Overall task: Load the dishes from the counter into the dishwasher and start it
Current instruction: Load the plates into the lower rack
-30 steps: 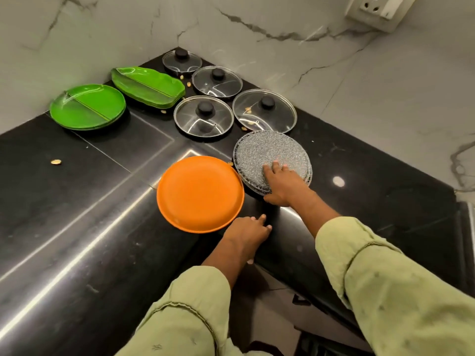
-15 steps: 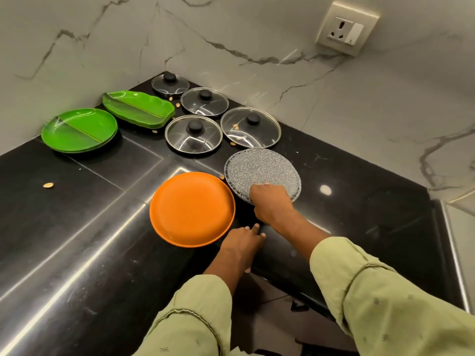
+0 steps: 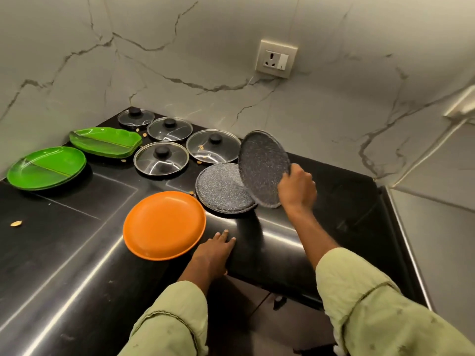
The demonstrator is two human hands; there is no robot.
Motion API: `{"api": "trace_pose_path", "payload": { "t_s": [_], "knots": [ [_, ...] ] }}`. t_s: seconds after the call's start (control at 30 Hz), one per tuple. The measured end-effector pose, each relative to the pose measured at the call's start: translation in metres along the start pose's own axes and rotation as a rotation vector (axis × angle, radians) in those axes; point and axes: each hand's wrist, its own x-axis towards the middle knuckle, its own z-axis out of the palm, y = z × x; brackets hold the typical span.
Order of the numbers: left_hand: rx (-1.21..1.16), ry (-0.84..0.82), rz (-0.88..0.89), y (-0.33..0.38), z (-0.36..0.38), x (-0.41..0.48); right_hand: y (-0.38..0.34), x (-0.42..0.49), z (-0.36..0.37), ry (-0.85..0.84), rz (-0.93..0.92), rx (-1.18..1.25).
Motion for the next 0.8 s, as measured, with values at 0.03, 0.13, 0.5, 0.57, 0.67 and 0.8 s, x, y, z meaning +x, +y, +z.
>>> {"api": "trace_pose_path", "payload": {
  "t_s": [0.03, 0.13, 0.5, 0.57, 0.67, 0.8],
  "knots": [
    [-0.027, 0.033, -0.009, 0.001, 0.002, -0.004, 0.014, -0.001, -0.002, 0.002, 0.117, 0.101],
    [-0.082, 0.245, -0.066, 0.008, 0.008, -0.019, 0.064, -0.014, -0.008, -0.088, 0.355, 0.429],
    [0.034, 0.603, -0.156, 0.053, 0.022, -0.073, 0.180, -0.118, -0.022, -0.210, 0.791, 1.004],
    [0.051, 0.598, -0.164, 0.068, 0.026, -0.082, 0.190, -0.132, -0.029, -0.221, 0.787, 1.032],
    [0.074, 0.574, -0.171, 0.096, 0.033, -0.099, 0.204, -0.157, -0.044, -0.220, 0.773, 1.044],
    [0.109, 0.532, -0.171, 0.131, 0.049, -0.126, 0.227, -0.190, -0.060, -0.218, 0.793, 1.074]
  ]
}}
